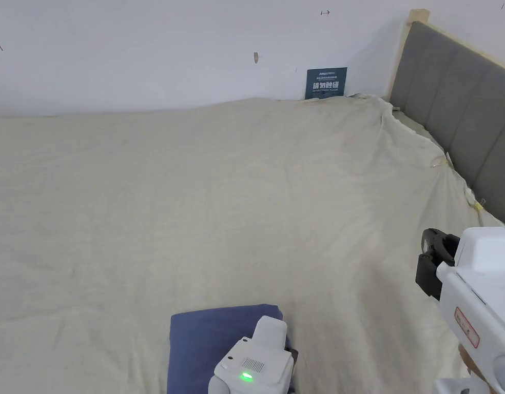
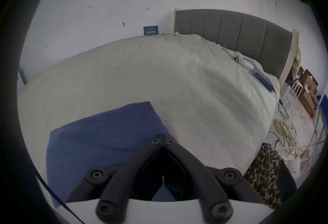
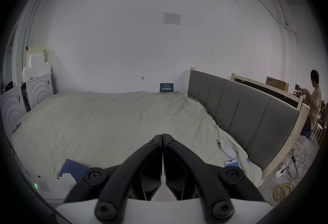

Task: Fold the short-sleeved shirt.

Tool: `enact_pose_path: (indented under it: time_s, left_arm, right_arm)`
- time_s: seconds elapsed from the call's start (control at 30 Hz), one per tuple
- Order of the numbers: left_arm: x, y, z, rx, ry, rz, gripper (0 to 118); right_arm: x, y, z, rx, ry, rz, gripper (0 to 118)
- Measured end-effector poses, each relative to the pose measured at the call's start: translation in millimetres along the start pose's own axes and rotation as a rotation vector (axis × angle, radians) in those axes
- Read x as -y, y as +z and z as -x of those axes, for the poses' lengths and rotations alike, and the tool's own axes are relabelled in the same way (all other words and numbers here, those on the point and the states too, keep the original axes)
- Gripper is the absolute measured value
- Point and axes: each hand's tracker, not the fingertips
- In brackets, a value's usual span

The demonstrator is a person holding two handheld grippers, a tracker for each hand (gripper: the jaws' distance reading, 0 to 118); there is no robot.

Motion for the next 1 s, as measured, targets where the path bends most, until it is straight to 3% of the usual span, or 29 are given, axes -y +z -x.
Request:
enact_pose_path:
  time_s: [0.1, 0.3, 0.67, 1.0]
  left_arm:
    - [-19, 24, 14, 0.034, 0.113, -0.072, 0]
    - [-59, 80, 47, 0.033, 0.102, -0.225, 0]
    - [-98, 163, 122, -0.216, 0.059, -0.474, 0]
    - [-89, 216, 176, -0.403, 0.142, -0.613, 0]
  right_arm:
    - [-3, 2, 1, -0.001, 0.002, -0.010, 0]
    - [-13, 5, 11, -0.022, 0.006, -0.044, 0]
    - [-28, 8, 51, -0.080, 0.003, -0.113, 0]
    - [-27, 11, 87, -0.138, 0.004, -0.179, 0]
